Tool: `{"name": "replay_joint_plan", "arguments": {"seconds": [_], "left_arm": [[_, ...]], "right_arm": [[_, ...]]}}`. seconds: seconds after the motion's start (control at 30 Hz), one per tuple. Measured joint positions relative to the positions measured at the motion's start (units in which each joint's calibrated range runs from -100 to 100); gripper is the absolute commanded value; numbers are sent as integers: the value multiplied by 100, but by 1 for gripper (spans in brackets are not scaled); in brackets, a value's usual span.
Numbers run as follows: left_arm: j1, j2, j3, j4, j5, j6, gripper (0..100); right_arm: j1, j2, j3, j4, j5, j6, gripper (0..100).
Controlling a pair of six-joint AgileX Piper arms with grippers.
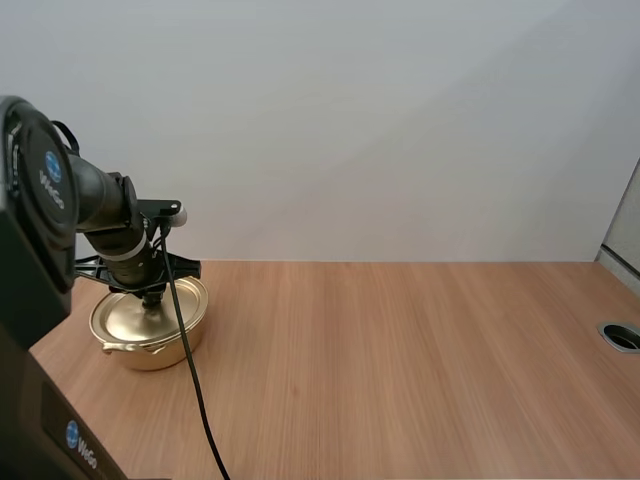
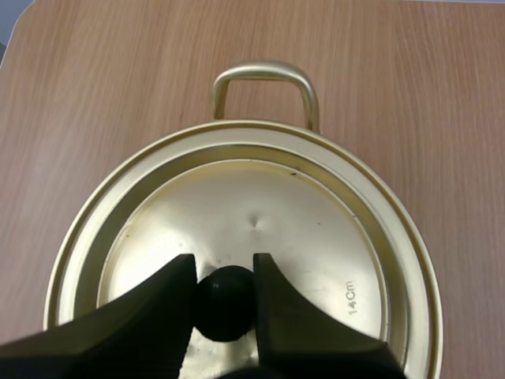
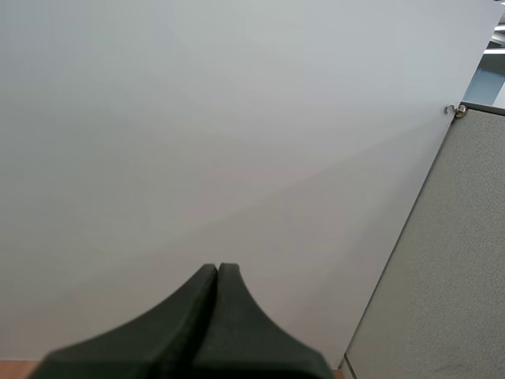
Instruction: Open the pot, put the car inside, and close it
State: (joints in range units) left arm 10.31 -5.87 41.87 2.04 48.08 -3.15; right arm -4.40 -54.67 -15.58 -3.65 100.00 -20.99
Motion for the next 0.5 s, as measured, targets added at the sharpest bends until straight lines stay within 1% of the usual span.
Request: {"name": "replay_joint_plan", "arguments": {"seconds": [0.07, 0.13, 0.17, 0.43, 0.5], "left_arm": [[0, 0, 0, 12, -29, 65, 66], [0, 10, 0, 12, -182, 90, 94], [0, 10, 0, 12, -244, 120, 100], [0, -7, -34, 55, -498, 339, 100], [0, -236, -347, 250, -517, 362, 100]], "right_arm": [[0, 0, 0, 94, 0, 0, 0], [0, 0, 0, 206, 0, 0, 0], [0, 0, 0, 265, 0, 0, 0], [0, 0, 0, 400, 0, 0, 0], [0, 0, 0, 428, 0, 0, 0]]}}
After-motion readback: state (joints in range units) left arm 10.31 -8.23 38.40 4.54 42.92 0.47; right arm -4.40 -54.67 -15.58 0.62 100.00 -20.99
